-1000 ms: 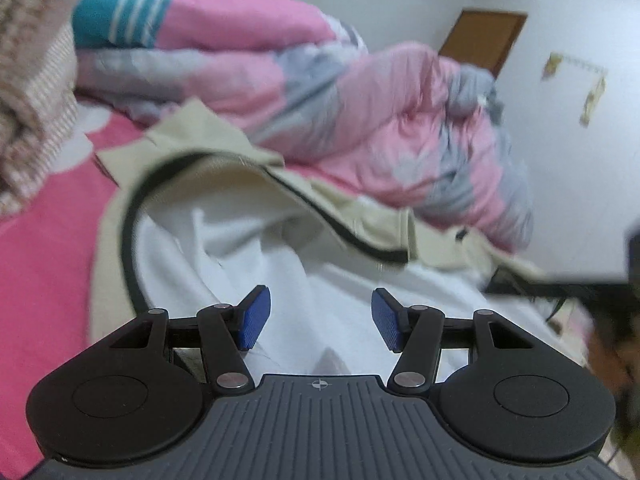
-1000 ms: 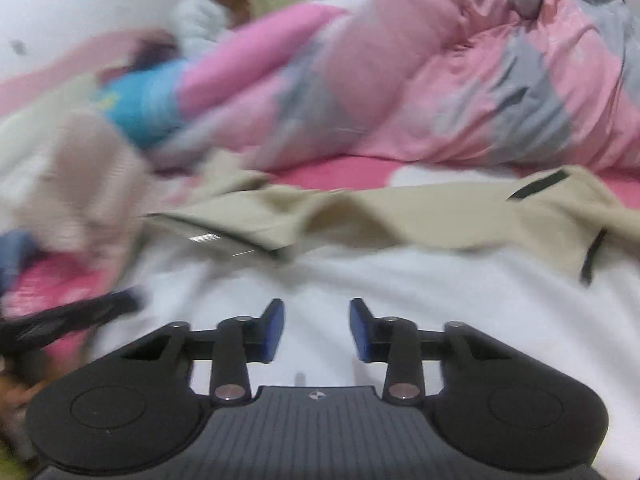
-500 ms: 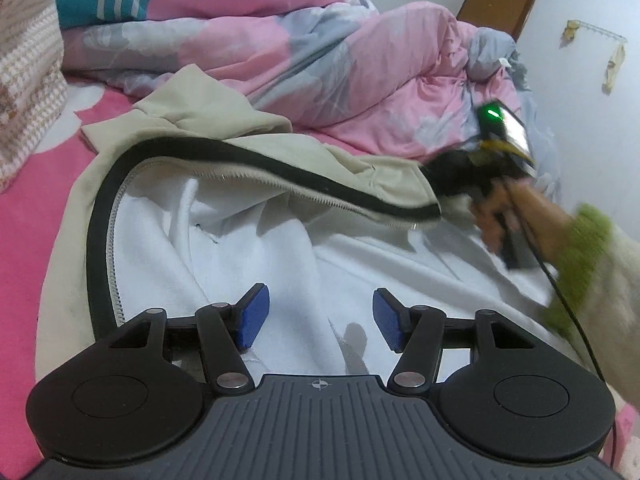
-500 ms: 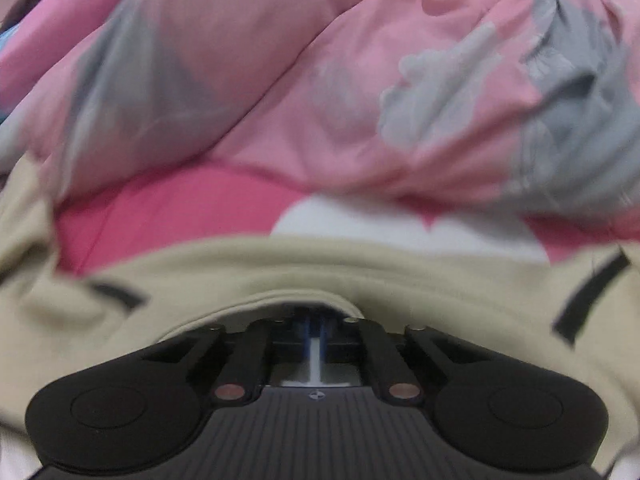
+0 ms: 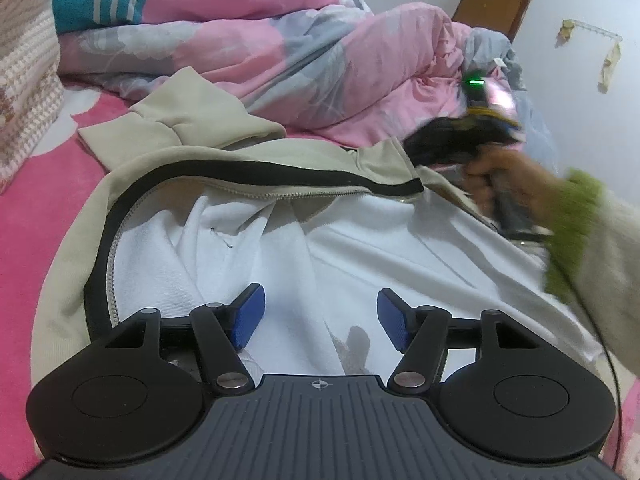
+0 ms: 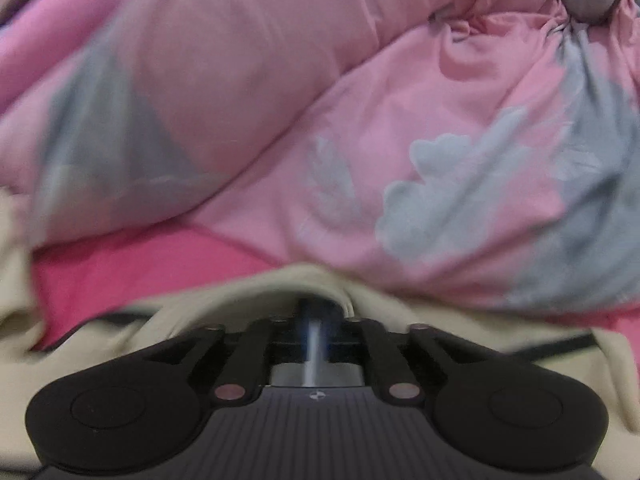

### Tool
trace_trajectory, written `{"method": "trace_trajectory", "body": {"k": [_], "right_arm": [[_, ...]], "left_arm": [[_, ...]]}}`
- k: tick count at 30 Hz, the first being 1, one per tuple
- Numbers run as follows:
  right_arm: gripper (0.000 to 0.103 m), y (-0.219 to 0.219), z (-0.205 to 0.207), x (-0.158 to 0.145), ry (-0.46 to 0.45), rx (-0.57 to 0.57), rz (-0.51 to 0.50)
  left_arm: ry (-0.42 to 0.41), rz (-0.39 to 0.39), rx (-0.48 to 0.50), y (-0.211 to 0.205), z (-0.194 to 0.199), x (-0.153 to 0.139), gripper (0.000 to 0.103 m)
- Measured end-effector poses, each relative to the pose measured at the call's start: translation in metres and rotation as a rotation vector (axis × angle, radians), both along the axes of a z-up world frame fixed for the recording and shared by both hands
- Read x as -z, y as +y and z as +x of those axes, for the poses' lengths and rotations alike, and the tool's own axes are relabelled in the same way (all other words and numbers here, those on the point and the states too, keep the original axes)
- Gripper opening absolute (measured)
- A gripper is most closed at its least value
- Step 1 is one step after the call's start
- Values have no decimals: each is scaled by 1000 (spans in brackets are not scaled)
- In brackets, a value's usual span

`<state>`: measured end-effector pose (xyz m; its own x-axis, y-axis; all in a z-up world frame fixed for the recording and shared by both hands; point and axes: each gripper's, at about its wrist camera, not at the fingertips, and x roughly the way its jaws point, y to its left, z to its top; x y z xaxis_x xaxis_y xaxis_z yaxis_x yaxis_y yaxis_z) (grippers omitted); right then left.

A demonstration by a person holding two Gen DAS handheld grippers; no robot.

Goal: Fold clothes

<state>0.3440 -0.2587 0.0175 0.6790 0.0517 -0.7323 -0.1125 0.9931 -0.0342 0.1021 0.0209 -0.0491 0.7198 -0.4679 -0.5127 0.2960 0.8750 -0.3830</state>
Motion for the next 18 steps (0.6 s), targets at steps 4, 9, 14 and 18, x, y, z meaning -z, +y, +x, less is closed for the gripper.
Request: {"method": "trace_trajectory", "body": {"k": [4,9,14,18], "right_arm": [[28,2,-64,-19,-3,-170,14],[43,40,-131,-6,-33,-467,-115],[48,79,-140,24,-123,-548,-288],[51,83,-123,43,-102,-534,-297]], "left_arm": [[5,-26,-14,2,0,-1,62],[2,-50,-27,6,0,-4,62],[-14,-31,-29,3,-2,-4,62],[-17,-34,-31,4,-2,-4,62]]}}
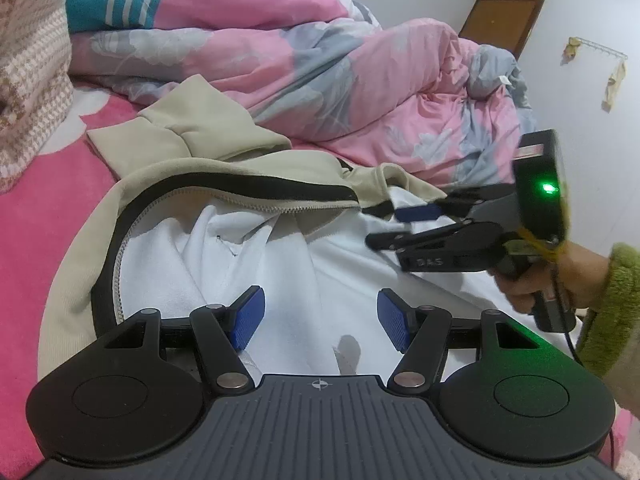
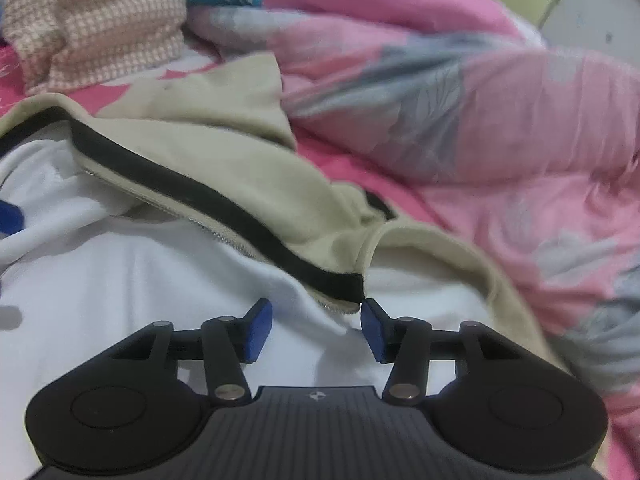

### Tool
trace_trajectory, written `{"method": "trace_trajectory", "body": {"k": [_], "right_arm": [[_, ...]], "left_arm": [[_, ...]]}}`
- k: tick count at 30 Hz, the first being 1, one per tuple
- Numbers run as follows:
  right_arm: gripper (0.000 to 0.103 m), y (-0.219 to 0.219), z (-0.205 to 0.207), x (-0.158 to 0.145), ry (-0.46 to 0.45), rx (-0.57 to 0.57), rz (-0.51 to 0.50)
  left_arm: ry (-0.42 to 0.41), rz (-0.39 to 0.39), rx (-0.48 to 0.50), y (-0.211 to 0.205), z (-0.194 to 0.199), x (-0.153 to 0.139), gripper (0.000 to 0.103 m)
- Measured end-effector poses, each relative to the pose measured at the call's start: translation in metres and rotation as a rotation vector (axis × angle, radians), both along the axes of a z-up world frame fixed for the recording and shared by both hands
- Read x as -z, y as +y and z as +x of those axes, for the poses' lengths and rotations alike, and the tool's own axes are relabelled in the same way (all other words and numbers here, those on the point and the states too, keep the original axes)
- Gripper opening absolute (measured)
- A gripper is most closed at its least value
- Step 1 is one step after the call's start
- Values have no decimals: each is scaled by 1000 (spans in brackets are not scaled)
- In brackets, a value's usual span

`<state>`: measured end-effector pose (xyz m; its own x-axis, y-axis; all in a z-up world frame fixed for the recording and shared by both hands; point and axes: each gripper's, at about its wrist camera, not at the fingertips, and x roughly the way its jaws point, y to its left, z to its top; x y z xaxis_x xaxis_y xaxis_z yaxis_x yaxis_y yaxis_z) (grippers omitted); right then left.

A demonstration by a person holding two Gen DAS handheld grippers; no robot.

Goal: Fold clothes

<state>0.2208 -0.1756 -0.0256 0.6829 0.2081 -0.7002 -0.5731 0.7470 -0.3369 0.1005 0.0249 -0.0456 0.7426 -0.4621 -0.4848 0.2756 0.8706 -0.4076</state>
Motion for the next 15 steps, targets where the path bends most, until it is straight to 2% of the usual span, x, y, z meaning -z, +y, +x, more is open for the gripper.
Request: {"method": "trace_trajectory", "body": {"k": [1,2,4,7,12,15], "right_arm": [[49,-2,3,1,20,15,11],[31,-4,3,0,32,38,22],[4,-9,1,-1,33,84,11],[2,-6,-3,4,7,101,-17],[0,-2,13,16,-15,163,-19],[0,-1,30,25,-80,232,-44]], "left_arm": [[-1,-1,-1,0,0,0,62],[-3,-2,-2,0,0,0,62],[-7,0,-6,0,-1,-1,62],[-10,1,-7,-1,-2,-2,62],[-16,18,2,-4,-5,-1,63],[-7,33,6,-7,-3,1,63]]}}
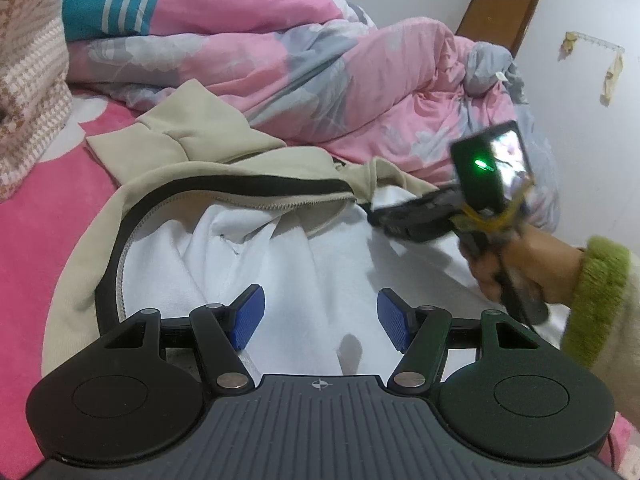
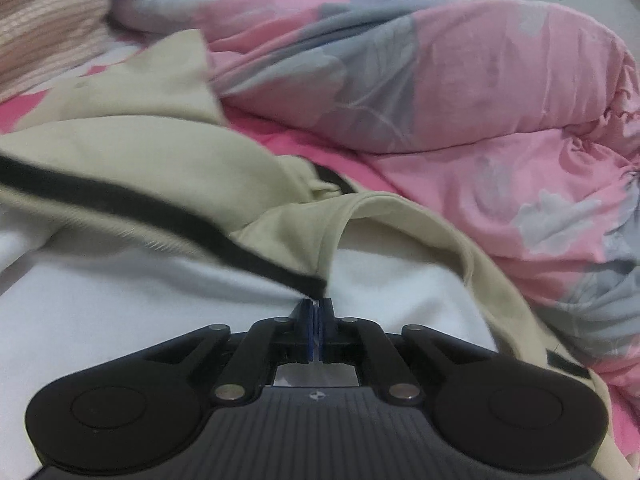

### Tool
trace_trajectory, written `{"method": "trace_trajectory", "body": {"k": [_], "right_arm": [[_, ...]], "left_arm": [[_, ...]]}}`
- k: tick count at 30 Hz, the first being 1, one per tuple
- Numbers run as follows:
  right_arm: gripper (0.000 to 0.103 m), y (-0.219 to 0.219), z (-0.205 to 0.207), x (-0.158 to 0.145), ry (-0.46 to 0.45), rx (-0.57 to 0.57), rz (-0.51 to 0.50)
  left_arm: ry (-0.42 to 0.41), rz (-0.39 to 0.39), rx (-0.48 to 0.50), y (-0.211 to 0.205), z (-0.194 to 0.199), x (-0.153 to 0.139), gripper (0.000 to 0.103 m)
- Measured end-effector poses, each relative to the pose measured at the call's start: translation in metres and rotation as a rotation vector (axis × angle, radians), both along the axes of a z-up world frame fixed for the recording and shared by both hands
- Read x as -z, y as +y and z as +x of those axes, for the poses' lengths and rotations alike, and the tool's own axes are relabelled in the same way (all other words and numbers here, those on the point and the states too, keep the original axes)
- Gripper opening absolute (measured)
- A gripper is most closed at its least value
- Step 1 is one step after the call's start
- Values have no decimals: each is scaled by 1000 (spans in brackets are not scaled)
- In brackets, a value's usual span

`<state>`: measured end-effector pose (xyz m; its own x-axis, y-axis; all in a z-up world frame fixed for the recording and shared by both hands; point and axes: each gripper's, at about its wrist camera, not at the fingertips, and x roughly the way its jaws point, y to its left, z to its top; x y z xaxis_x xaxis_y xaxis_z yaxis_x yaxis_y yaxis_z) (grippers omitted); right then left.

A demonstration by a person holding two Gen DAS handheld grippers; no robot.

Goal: Fold clothes

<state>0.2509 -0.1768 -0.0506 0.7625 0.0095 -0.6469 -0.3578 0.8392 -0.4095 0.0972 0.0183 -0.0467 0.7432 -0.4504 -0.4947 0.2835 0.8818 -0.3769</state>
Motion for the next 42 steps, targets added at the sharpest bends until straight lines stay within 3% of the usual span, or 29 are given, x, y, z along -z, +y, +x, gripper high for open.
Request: {"method": "trace_trajectory", "body": {"k": [3,8,12,15,16,19,23,26,29,31,34,36,42], "right_arm": [[0,-18,31,12,-43,178,-16],[0,-71,22,-36,6,276,298],[1,-108,-4,-61,201,213,480],[1,-107,-13,-53,356,198,462],[1,-102,-10,-44,371,231,398],[0,-99,15,-17,289,261,283],[0,-116,69,-13,181,386,345],[0,-114,81,-26,181,463,378],[0,-101,57,-49,204,343,437],[0,-87,38,-55,275,229,460],[0,-59,36,-40,362,117,377],[0,-49,61,-25,339,124,370],[0,-55,138,-11,229,238,585]], "left_arm": [[-3,17,2,-2,-1,1,63],[-5,20,0,-3,-2,0,63],[-2,20,0,-3,-1,0,62],[4,16,-1,-2,0,0,63],[4,16,0,-2,0,0,63],[5,17,1,-3,0,1,63],[7,15,2,-2,1,1,63],[7,10,2,-1,-1,0,63],[12,-1,3,1,-2,-2,63],[24,-17,4,3,0,-2,63],[34,-27,6,4,2,-1,63],[30,-21,6,3,2,0,63],[11,22,11,-2,1,1,64]]}}
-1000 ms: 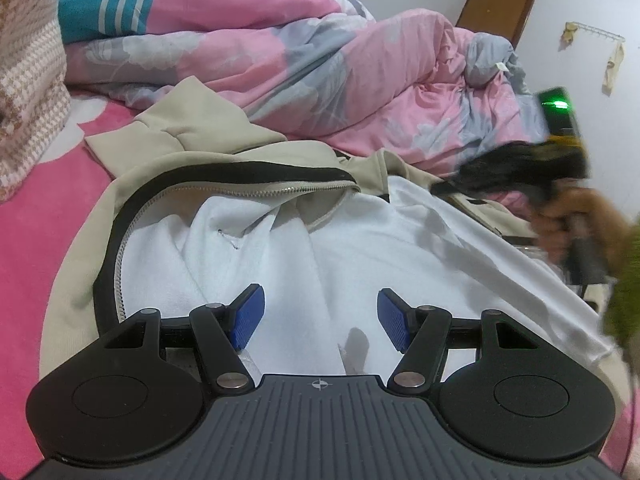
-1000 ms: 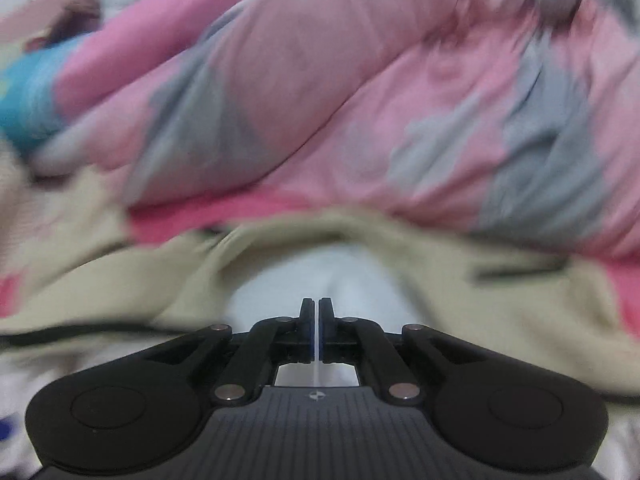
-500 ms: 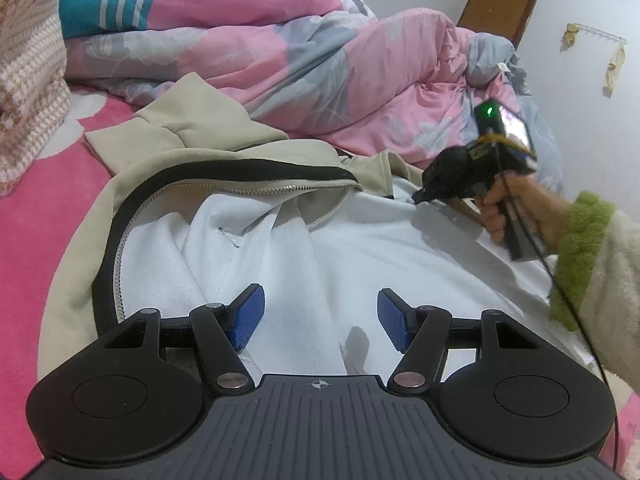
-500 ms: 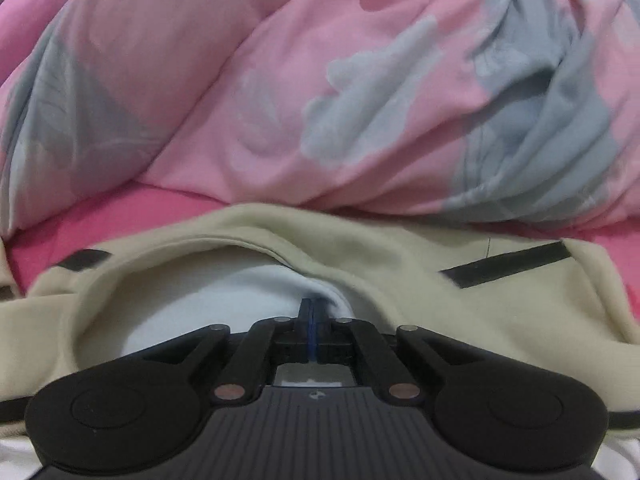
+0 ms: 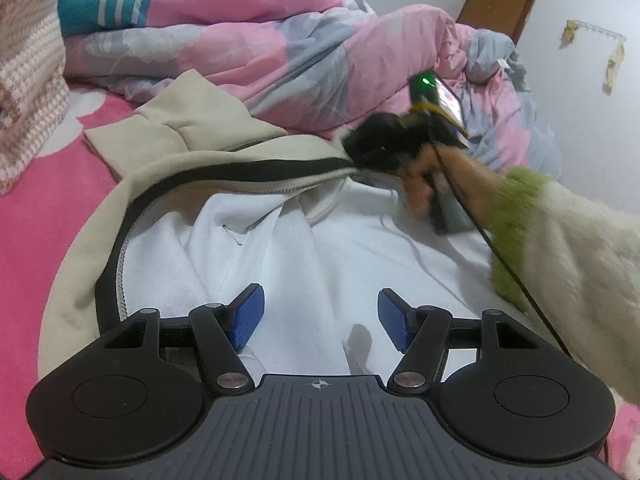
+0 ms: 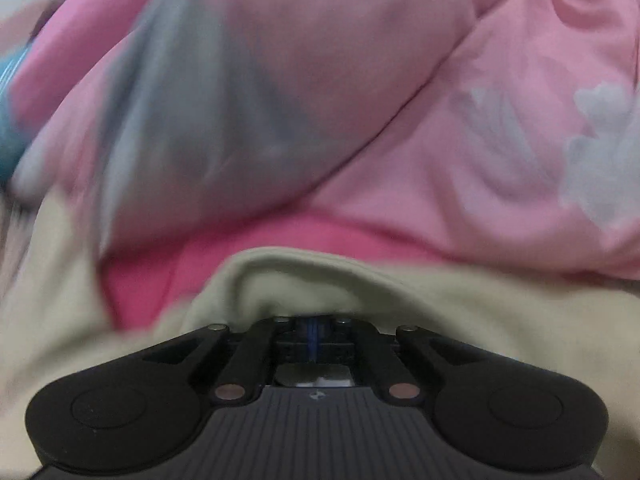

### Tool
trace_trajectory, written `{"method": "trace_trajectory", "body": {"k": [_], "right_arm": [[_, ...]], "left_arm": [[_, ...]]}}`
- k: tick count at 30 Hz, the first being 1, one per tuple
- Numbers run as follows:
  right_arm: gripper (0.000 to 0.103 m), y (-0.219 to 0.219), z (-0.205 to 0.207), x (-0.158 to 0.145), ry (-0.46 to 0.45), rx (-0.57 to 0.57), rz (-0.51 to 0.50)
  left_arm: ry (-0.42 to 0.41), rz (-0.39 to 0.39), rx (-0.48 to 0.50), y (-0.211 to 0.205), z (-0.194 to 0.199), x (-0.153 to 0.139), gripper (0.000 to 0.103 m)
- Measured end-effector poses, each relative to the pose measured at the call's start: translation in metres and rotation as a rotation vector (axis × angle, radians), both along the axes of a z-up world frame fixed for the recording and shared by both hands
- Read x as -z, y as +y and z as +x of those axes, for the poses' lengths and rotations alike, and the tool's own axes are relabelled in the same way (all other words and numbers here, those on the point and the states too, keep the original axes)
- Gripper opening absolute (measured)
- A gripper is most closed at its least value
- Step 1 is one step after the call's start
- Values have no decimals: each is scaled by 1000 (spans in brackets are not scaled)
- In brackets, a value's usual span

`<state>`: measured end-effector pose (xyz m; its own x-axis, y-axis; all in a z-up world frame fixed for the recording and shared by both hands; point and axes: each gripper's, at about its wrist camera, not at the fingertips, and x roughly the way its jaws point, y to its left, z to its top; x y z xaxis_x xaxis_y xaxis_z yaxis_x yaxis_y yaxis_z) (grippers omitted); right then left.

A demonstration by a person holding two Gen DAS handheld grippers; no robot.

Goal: Fold clothes

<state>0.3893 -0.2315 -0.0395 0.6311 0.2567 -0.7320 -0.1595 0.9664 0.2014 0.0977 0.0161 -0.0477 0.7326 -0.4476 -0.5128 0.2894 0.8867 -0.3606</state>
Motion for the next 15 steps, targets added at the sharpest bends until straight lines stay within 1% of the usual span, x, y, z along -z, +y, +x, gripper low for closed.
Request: {"method": "trace_trajectory", "body": {"k": [1,3,5,6,7,9,11,14,15], "right_arm": [[0,0,4,-2,-3,18,16],[0,-2,-1,-8,-11,18,9],[0,-11,-15,-18,1,50,31],[2,-19,-24,-24,3,56,49],[4,-27,-36,-30,4,59,64],[20,-43,-62,-45,6,69,79],[23,-63,-90,-63,1,79,96],[24,-87,-143,-91,-6,78,144],[27,-94,-166,-103,-13,74,155]], "left_arm": [[0,-1,1,1,0,0,64],[2,-5,0,2,0,-1,64],[1,-8,0,2,-1,-2,64],[-2,-10,3,2,-2,-3,64],[-5,-13,5,2,-3,-5,64],[-16,-28,18,4,-7,-10,64],[-37,-50,30,8,-12,-16,64],[-76,-86,34,20,-22,-29,65],[-84,-101,30,26,-25,-33,65]]}}
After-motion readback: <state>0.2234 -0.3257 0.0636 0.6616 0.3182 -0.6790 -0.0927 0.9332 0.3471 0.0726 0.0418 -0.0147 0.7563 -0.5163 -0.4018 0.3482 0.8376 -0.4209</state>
